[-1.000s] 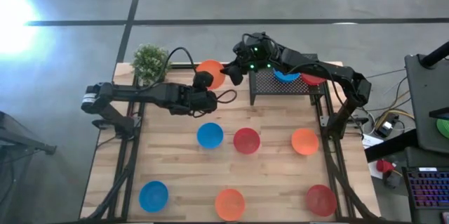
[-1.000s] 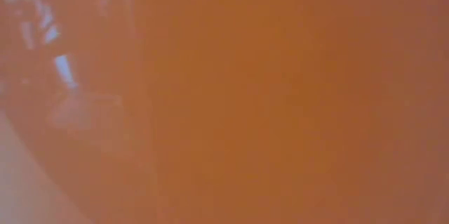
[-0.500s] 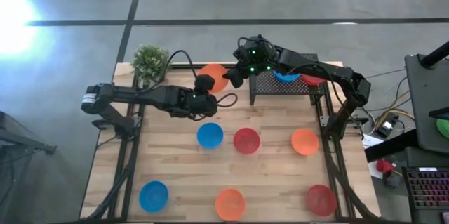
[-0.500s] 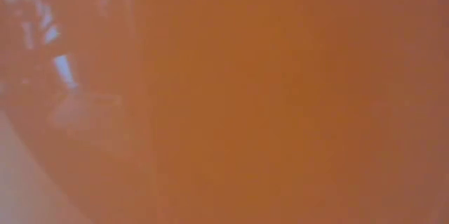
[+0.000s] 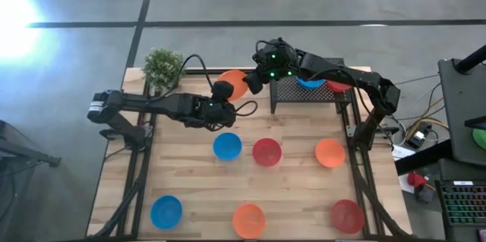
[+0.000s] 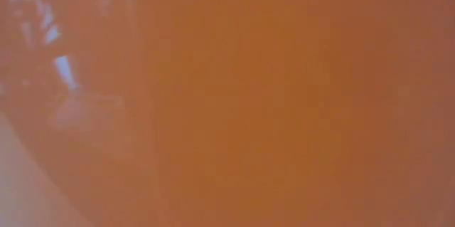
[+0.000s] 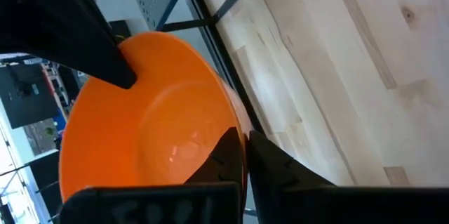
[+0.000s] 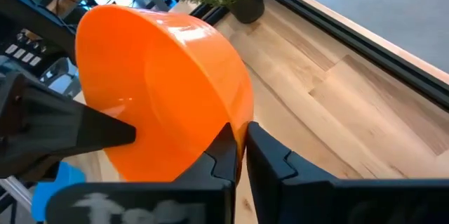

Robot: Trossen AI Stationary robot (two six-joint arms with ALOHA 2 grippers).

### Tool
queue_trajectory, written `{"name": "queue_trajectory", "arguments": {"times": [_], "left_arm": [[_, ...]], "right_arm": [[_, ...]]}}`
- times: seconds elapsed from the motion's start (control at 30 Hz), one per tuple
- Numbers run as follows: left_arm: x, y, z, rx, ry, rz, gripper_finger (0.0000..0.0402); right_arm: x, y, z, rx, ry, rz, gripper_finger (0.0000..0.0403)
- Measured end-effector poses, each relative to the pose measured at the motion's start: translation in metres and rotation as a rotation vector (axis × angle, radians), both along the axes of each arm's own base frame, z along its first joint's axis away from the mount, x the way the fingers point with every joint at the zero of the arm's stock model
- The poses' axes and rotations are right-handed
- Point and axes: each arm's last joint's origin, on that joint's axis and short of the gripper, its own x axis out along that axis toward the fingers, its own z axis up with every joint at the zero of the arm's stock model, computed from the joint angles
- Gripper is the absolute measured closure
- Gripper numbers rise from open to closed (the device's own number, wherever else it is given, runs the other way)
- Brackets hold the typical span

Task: Pick & Place Mini bowls
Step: Put the top left orange bowl on the shelf

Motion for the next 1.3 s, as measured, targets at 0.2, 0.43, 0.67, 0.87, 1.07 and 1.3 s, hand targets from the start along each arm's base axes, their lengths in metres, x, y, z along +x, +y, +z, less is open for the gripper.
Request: {"name": "queue_trajectory", "arguments": {"times": [0.2, 0.43, 0.67, 0.87, 1.07, 1.3], "left_arm": [[0.002, 0.0, -0.001, 0.003, -0.011, 0.004, 0.0369], [0.003, 0.0, 0.0, 0.004, -0.03, 0.015, 0.0331], [0.004, 0.0, 0.001, -0.019, -0.093, 0.055, 0.0295], [0.005, 0.0, 0.001, -0.05, -0.144, 0.096, 0.0287], [0.004, 0.0, -0.001, -0.102, -0.203, 0.153, 0.0287], [0.004, 0.0, 0.0, -0.152, -0.287, 0.222, 0.0287]], "right_arm": [[0.0, 0.0, -0.001, 0.005, 0.002, 0.006, 0.0391], [0.0, 0.0, -0.001, 0.004, 0.004, 0.011, 0.0392], [-0.002, -0.004, -0.001, -0.026, 0.022, -0.024, 0.0393], [-0.011, -0.02, -0.002, -0.028, 0.036, -0.069, 0.0393], [-0.027, -0.045, -0.001, -0.026, 0.047, -0.152, 0.0393], [-0.05, -0.068, -0.006, -0.004, 0.122, -0.199, 0.0393]]}}
